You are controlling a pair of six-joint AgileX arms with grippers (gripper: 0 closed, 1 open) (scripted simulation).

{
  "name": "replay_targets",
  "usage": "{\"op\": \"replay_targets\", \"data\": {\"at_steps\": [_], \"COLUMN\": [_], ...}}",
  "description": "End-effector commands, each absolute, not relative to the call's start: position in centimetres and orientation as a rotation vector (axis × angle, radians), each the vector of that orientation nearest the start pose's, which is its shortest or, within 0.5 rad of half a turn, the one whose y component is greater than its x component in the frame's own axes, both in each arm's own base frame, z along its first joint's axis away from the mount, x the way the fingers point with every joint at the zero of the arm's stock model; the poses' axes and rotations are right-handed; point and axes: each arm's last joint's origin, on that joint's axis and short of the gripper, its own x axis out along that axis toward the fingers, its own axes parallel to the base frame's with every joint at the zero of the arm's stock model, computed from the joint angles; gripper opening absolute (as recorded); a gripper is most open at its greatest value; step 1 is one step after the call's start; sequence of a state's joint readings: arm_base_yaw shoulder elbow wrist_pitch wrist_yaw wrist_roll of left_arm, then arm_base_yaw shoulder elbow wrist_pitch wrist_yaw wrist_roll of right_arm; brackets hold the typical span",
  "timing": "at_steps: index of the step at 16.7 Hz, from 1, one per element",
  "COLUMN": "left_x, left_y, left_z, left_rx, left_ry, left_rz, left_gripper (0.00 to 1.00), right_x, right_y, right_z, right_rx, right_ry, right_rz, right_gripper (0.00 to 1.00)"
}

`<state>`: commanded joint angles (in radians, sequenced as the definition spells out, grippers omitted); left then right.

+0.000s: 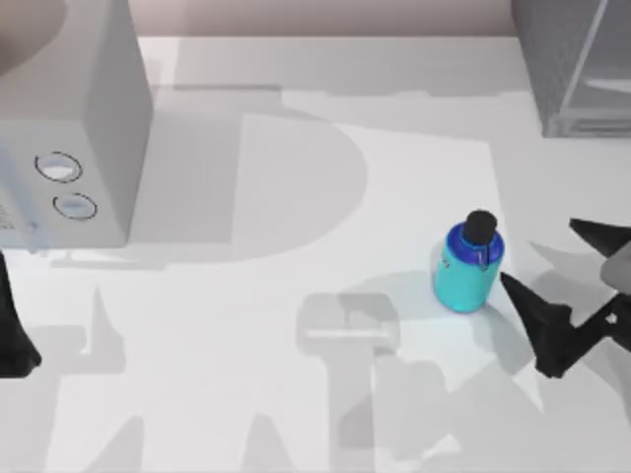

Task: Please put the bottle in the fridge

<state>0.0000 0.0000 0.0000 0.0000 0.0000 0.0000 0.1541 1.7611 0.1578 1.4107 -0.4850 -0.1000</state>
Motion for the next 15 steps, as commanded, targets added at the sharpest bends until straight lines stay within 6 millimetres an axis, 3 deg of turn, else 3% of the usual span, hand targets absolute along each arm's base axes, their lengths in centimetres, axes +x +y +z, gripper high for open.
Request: {"op": "replay_targets", "data": {"at_steps": [7, 15], "left_x": [10.6, 10.6], "left_y": [-0.1, -0.1], "left_z": [16.0, 16.0], "left_rx": [0.000, 0.000], "left_ry": [0.000, 0.000], "left_rz": [0.000, 0.000], "left_gripper": [1.00, 1.00], "right_x": [21.6, 21.6], "right_y": [5.7, 5.6], "right_z": [6.3, 6.2], "right_rx": [-0.079, -0.078], "right_ry": [0.186, 0.191], "right_rz": [0.767, 0.768], "right_gripper": [1.00, 1.00]}}
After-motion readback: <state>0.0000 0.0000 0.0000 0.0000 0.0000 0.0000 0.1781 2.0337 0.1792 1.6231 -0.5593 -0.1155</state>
